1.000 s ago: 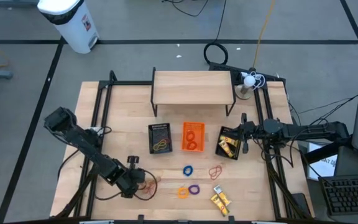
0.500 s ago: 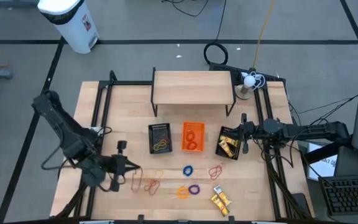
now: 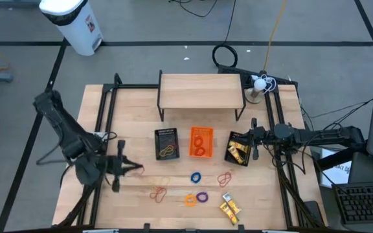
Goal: Pick & Place Office Desk Supplies
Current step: Put the red rubber band into the left black bin
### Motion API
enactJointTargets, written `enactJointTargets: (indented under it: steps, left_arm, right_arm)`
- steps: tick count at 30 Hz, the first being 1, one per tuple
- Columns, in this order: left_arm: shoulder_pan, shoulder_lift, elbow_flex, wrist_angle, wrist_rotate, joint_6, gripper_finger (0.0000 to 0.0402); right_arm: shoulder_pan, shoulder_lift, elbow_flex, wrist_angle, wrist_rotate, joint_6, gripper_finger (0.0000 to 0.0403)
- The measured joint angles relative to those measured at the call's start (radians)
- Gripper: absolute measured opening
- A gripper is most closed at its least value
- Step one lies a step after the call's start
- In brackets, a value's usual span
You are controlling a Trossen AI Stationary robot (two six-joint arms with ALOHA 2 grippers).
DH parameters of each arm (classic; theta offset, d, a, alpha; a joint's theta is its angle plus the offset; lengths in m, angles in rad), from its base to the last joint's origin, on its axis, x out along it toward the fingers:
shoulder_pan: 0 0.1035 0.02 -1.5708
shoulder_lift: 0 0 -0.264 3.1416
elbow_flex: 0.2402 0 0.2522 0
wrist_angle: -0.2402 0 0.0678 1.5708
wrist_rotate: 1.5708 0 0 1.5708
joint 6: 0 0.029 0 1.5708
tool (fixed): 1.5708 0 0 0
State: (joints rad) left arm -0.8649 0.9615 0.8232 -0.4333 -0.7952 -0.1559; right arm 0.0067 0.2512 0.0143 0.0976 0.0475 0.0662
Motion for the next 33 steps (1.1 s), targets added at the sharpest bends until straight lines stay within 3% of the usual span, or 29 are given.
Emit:
enactJointTargets:
  steps: [6, 14, 21, 33]
  left_arm:
    - [0.013, -0.260, -0.118, 0.059, -0.089, 0.071, 0.0000]
    - [0.129, -0.543, -0.408, 0.442, -0.123, 0.182, 0.0000]
    - [0.258, -0.716, -0.540, 0.419, -0.065, 0.146, 0.0000]
    - [0.270, -0.925, -0.643, 0.407, -0.044, 0.158, 0.0000]
  right_arm:
    - [0.000, 0.000, 0.000, 0.001, 0.000, 0.000, 0.0004]
    - [0.000, 0.000, 0.000, 0.009, 0.000, -0.017, 0.0004]
    - [0.000, 0.001, 0.000, 0.010, 0.000, 0.008, 0.0004]
    - [0.000, 0.008, 0.000, 0.002, -0.001, 0.000, 0.0004]
